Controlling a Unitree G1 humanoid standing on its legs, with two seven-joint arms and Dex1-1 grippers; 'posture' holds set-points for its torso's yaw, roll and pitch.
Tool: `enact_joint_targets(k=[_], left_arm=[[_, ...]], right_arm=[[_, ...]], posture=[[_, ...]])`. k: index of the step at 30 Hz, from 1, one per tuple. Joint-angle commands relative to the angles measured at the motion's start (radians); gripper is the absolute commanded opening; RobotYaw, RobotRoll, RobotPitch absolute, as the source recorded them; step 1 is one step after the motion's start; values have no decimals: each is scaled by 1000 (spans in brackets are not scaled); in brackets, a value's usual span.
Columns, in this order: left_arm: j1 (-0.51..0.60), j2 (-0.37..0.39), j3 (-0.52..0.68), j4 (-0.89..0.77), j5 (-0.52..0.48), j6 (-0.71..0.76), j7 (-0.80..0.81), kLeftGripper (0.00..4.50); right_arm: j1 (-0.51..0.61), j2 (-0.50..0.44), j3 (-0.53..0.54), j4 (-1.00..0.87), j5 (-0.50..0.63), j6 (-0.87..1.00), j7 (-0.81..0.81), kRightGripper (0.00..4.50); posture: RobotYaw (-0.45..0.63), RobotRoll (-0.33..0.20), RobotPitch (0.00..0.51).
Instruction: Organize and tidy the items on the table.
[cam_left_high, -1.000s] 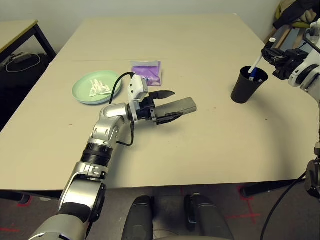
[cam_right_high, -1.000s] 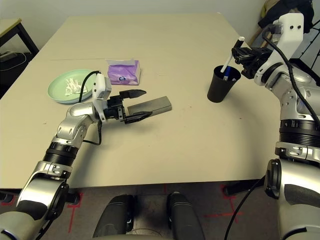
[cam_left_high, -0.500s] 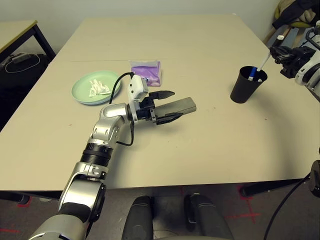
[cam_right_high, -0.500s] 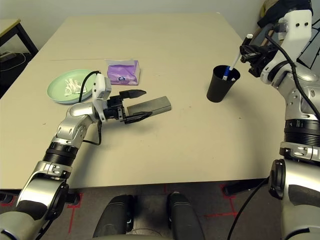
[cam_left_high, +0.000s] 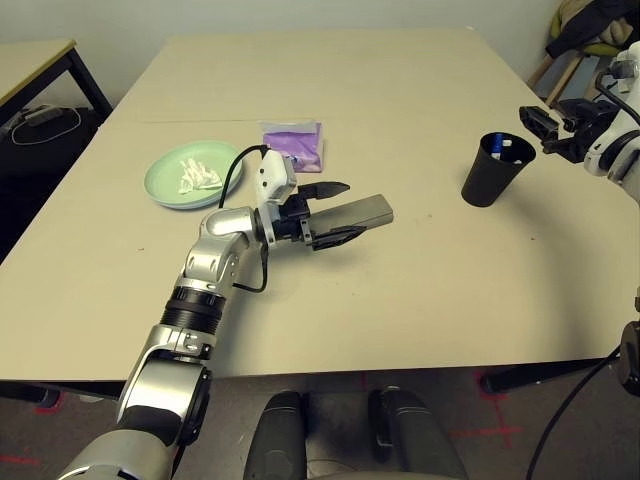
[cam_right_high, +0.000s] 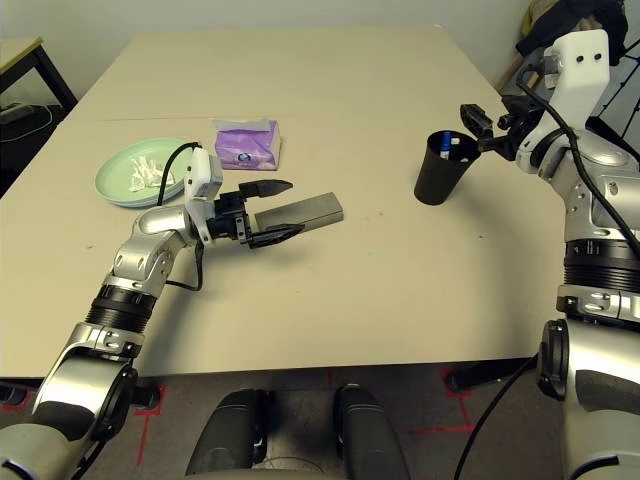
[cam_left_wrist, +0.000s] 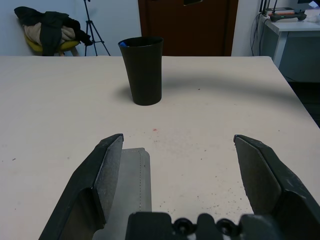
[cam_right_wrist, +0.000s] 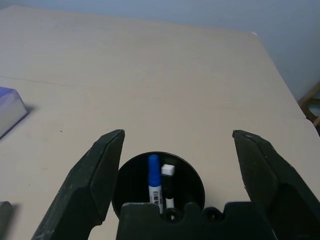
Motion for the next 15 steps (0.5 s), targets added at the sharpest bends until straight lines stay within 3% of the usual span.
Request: enact_joint_targets(k=[1,8,11,15], left_arm=[[3,6,-4,-19,3,4,0,4500],[-5,-7,32,-20,-3,8,72,4500],[-1,-36,79,-36,-4,14,194,4500],[13,-86,169,-26,40,-44,451,4500]], right_arm=[[10,4,-1,-3,-2,-8,3,4458],[67,80,-26,-100,94,-133,132,4458],[143,127,-26,-147,122,-246,211,4458],[230,219,-24,-209,140,-298,179,4458]], posture=[[108,0,71],[99,0,68],[103,0,68],[111,0,71]])
